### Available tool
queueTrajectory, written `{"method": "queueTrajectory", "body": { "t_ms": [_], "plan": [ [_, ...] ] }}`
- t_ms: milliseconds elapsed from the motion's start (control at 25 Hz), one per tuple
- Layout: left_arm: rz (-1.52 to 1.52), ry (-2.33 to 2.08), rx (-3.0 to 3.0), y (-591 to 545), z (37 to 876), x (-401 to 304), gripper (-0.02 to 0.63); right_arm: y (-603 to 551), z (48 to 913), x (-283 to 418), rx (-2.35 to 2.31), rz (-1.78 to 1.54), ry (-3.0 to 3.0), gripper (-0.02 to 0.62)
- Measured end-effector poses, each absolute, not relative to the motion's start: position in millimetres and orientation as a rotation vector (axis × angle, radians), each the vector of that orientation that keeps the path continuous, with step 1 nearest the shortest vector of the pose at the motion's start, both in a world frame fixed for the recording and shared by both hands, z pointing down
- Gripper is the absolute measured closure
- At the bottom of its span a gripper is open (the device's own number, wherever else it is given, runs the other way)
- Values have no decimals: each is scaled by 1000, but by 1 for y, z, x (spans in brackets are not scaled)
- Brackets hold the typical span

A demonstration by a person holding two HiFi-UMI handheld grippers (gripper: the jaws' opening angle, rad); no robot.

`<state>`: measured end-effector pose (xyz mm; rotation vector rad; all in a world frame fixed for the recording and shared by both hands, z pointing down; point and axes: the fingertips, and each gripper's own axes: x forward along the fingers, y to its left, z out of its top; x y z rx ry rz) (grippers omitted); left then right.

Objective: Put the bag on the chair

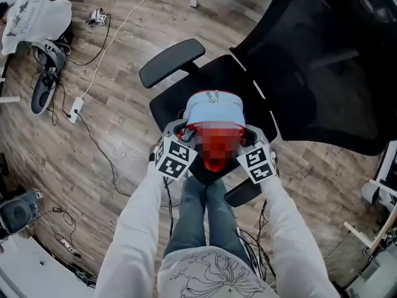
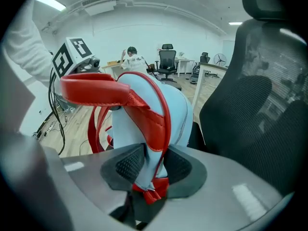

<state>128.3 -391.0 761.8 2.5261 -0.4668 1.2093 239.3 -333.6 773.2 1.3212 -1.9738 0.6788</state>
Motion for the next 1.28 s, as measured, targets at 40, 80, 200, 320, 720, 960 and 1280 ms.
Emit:
{"method": "queueTrajectory", "body": {
  "t_ms": [40,80,200,320,720,960,1280],
  "plan": [
    [1223,-463,2530,-390,768,128,465,-333,780,239,1321,687,-1967,463],
    [1223,-464,2537,-390,771,130,466,-332,784,240,1330,696,-1967,463],
    [1183,-493,2535,-393,773,134,466,-336,785,246,1382,721,-1986,465],
    [1147,-532,2525,-396,774,131,459,-337,788,247,1409,746,-1988,456],
    [952,-692,2451,-392,754,109,413,-326,761,254,1542,859,-2029,405],
    [789,-890,2452,-410,688,87,444,-321,711,266,1696,847,-2032,405],
    [543,-1196,2567,-424,549,81,595,-336,582,267,1919,584,-2124,495]
  ]
}}
